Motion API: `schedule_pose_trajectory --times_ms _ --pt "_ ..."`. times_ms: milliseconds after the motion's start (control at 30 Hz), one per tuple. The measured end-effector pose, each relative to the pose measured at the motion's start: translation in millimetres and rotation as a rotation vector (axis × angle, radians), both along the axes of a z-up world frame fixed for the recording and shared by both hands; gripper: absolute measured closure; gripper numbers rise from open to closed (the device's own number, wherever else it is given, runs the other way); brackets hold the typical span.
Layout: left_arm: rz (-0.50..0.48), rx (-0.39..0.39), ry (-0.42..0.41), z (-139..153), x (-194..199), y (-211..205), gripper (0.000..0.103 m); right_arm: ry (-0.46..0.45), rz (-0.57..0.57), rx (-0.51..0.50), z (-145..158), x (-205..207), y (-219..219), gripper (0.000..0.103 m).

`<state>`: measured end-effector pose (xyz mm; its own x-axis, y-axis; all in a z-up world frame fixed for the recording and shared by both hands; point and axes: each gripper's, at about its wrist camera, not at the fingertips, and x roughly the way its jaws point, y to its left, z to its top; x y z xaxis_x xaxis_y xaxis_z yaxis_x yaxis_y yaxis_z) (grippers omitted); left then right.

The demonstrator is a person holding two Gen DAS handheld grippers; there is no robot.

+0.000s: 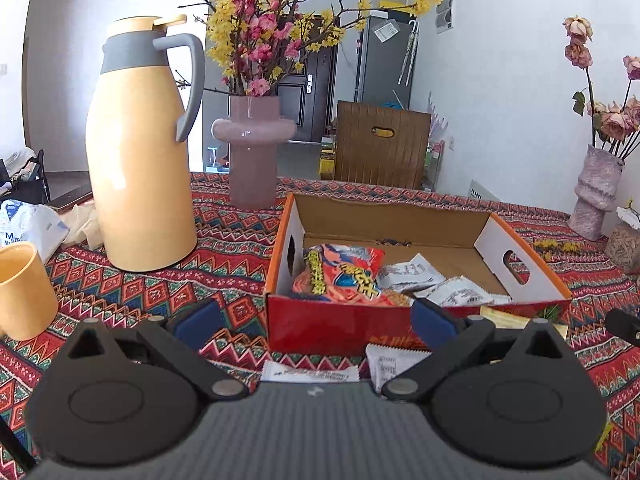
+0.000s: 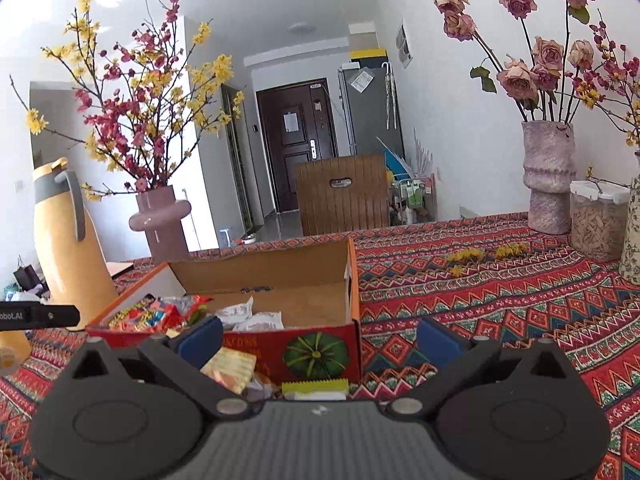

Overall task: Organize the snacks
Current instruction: 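Move both tools back over the snacks on the cloth, then grasp the green-and-white bar with the right gripper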

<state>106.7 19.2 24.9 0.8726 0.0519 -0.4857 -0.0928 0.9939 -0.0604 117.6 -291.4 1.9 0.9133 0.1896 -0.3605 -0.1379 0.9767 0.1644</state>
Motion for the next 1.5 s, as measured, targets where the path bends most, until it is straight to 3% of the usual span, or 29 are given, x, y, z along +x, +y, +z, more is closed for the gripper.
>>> schedule_pose_trajectory --times_ms 367,800,967,1067,1133,1200,1500 --pt "0.026 -0.011 0.075 -42.8 -6.8 22.5 0.0 0.148 -0.007 -0.079 -29.5 -9.7 -7.8 0.0" --pt "0.032 -0.037 0.095 -57.1 -3.5 27.7 0.0 0.322 0.011 -0.158 -57.7 36.7 4.6 0.001" --pt "0.03 -0.044 0.099 -58.1 -3.4 28.1 0.0 0.357 0.007 -0.187 -66.2 44.1 5.9 0.014" --pt "0.031 -0.048 0.103 -58.4 -2.5 28.4 0.0 0.342 0.029 -0.184 -65.3 40.9 8.4 0.028" --pt "0.031 -0.049 0.104 -58.5 -2.4 28.4 0.0 0.329 0.04 -0.182 -63.9 38.2 10.3 0.05" --pt "0.032 -0.048 0.104 -58.4 -2.4 28.5 0.0 0.317 0.056 -0.174 -62.7 35.4 12.4 0.066" --pt "0.035 -0.047 0.109 -59.5 -1.6 28.5 0.0 0.161 -0.032 -0.052 -54.3 11.0 -1.8 0.067"
